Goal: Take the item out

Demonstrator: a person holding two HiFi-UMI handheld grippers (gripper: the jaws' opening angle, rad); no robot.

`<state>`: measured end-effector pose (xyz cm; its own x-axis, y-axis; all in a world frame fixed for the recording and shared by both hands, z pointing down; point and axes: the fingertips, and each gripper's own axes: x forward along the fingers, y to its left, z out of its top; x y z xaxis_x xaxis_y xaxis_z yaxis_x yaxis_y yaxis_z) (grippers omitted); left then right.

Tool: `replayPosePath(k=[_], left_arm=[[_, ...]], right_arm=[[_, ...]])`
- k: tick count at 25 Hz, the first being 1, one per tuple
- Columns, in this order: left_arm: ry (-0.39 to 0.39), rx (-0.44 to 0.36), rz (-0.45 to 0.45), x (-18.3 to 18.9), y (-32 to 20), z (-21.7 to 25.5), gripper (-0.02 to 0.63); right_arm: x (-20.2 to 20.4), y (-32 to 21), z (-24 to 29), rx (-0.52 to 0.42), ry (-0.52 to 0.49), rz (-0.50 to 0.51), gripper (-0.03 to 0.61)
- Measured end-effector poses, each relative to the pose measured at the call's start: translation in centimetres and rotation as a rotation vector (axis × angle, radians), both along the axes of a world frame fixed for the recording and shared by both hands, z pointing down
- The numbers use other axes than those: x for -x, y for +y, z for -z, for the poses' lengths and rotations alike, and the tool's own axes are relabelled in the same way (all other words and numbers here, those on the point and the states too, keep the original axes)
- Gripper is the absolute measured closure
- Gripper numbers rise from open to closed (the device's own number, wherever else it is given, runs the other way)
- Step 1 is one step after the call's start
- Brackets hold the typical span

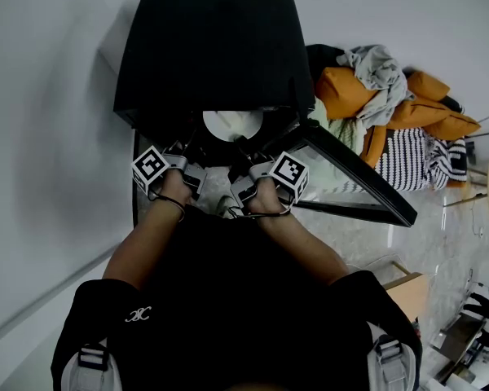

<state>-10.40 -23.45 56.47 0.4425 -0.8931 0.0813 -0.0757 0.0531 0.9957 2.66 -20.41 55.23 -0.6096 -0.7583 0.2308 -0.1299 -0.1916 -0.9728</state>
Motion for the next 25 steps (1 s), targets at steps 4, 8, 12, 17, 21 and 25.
replayPosePath(k=[4,8,12,17,21,25], left_arm=[[-0.004,0.001,0.005,-0.1,0.3,0.3,0.577],[-0.008,0.012,0.009,-0.1,0.4,0.3,0.577],[-0.011,0.016,0.018,0.0,0.3,0.5,0.577],[-0.01,0.016,0.025,0.3,0.2,0.2,0.577],[-0.007,0.014,0.03,0.4,0.2,0.3,0.577],[-0.012,0.01,0.03,0.4,0.2,0.2,0.577]], right_arm=[[0.1,-0.5,0.2,0.004,0.01,-0.01,0.554],[0.4,-0.6,0.0,0.012,0.007,-0.004,0.554],[0.5,-0.6,0.1,-0.001,0.001,0.008,0.554],[0.7,-0.2,0.2,-0.013,-0.011,0.025,0.555],[0.8,0.3,0.5,-0.026,-0.014,0.045,0.555],[0.8,0.8,0.8,-0.055,-0.008,0.065,0.555]])
